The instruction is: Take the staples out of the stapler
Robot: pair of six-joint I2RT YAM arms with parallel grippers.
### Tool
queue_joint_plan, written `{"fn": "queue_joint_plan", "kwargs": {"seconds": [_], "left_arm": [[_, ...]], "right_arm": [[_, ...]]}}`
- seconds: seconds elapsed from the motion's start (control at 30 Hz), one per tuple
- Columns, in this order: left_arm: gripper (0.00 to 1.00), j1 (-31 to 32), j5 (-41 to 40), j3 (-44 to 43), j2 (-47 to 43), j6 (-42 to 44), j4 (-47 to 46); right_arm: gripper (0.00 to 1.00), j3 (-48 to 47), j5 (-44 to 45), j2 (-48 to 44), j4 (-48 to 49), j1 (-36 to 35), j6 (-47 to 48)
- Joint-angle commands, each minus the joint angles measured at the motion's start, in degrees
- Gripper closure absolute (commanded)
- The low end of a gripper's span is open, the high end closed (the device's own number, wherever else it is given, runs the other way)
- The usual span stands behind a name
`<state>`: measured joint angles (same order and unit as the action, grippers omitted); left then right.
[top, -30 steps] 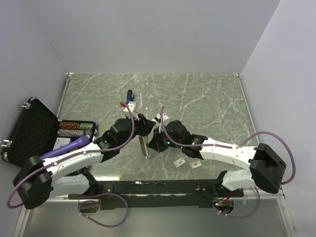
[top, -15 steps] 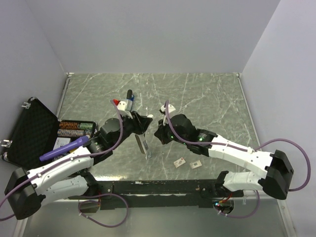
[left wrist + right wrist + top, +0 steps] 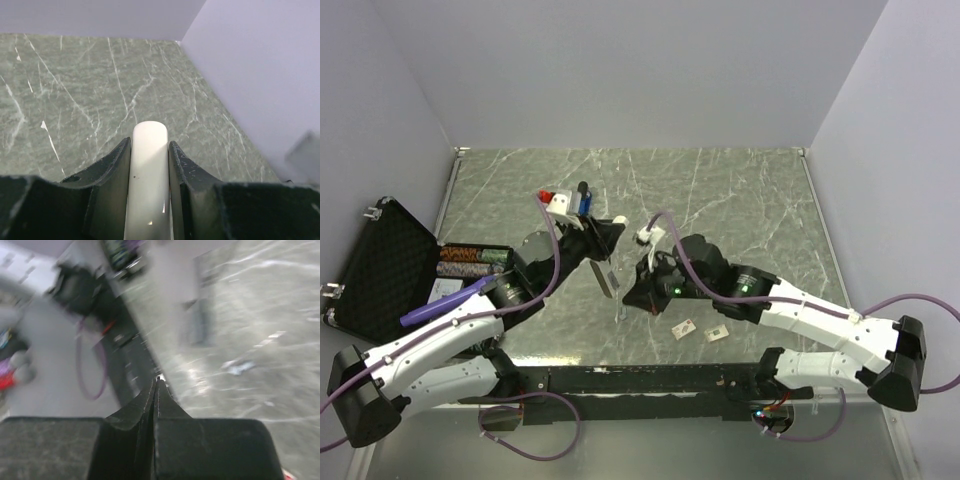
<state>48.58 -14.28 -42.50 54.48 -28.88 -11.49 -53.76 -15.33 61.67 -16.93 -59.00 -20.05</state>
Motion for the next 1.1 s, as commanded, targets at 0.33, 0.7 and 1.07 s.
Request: {"fn": "queue_joint_plan", "kwargs": {"seconds": [0.33, 0.7, 1.07], "left_arm": [[0.99, 0.2, 1.1, -5.1, -0.1, -1.4, -2.3], [0.99, 0.1, 3.9, -6.2, -2.5, -4.1, 2.4], [0.99, 0.2, 5.1, -6.1, -5.3, -5.0, 5.2]], "right_arm": [[1.0, -5.4, 1.8, 7.6, 8.5, -6.7, -0.8], [1.0, -5.3, 17.2, 8.6, 8.7, -6.6, -1.1], [1.0, -5.8, 28.2, 6.1, 4.1, -6.6, -0.1]]}}
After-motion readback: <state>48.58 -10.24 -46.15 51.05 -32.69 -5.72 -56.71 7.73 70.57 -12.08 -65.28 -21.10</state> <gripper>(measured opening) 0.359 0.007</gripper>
